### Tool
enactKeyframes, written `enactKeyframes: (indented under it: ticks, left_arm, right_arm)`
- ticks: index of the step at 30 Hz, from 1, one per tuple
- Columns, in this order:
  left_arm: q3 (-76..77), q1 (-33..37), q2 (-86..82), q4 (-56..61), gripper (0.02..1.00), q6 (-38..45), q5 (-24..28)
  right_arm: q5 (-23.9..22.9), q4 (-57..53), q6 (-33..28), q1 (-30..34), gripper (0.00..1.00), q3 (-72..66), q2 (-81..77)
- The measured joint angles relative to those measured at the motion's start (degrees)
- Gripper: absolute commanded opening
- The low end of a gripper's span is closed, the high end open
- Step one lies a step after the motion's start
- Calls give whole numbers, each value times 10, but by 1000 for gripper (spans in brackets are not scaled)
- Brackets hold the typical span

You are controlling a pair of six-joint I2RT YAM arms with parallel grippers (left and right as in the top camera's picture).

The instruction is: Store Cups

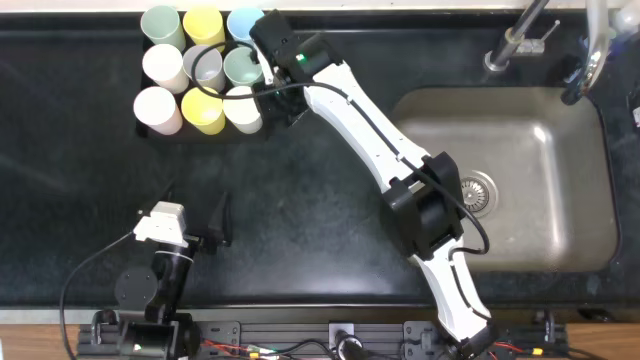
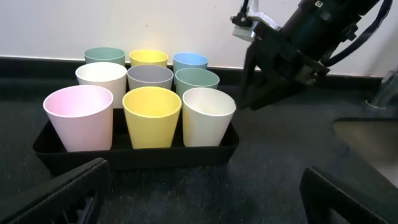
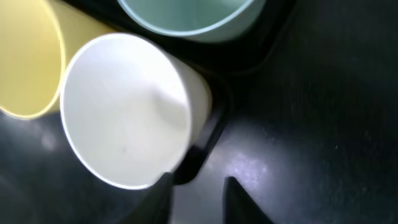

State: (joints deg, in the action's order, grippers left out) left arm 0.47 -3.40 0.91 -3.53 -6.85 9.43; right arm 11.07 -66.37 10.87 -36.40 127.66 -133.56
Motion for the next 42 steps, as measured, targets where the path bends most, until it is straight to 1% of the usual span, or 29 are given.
enactKeyframes:
  ticks: [7,11,15,18,21,24,29,34,42]
  left_arm:
    - [0,0,0,0,1000,0,0]
    - [0,0,0,0,1000,0,0]
    - [0,0,0,0,1000,0,0]
    - [0,0,0,0,1000,0,0]
    - [0,0,0,0,998,0,0]
    - [0,0,0,0,998,0,0]
    - [0,0,0,0,1000,0,0]
    - [0,0,0,0,1000,0,0]
    - [0,0,0,0,998,0,0]
  right_arm:
    - [0,14,-9,8,551,0,16]
    - [1,4,-24,36,632,0,73]
    - [0,-29,-46,99,728,0,162]
    - [-3,-56,-64,162,805,-1,226]
    - [-14,-55,-88,217,869,-29,283]
    - [-30,-31,-111,250,923,-109,352]
    - [-43,58,-136,275,998,-300,485]
    - [-49,153,-144,292,998,-493,647]
    - [-51,307,-147,292,998,-744,887]
